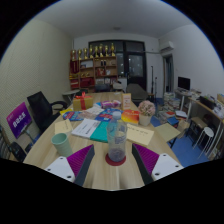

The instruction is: Pour water

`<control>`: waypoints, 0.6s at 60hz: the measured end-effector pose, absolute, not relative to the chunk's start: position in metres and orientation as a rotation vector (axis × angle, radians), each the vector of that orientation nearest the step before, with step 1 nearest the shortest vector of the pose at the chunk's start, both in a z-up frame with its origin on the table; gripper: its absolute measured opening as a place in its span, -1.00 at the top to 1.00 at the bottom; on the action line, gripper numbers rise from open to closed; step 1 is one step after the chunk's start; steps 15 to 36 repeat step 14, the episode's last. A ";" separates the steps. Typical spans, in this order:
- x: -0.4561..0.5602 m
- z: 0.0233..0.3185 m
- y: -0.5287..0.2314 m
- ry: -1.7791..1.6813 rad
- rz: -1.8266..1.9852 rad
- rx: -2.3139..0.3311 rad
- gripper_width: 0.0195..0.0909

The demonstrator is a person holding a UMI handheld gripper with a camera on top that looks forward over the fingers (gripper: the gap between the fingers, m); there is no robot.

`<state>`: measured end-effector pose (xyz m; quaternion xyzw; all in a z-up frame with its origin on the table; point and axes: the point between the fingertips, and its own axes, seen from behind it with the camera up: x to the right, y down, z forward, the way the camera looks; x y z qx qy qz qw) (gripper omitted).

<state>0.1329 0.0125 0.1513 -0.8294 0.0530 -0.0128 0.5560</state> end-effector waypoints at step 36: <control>0.083 0.248 -0.076 0.111 -0.196 -1.907 -0.76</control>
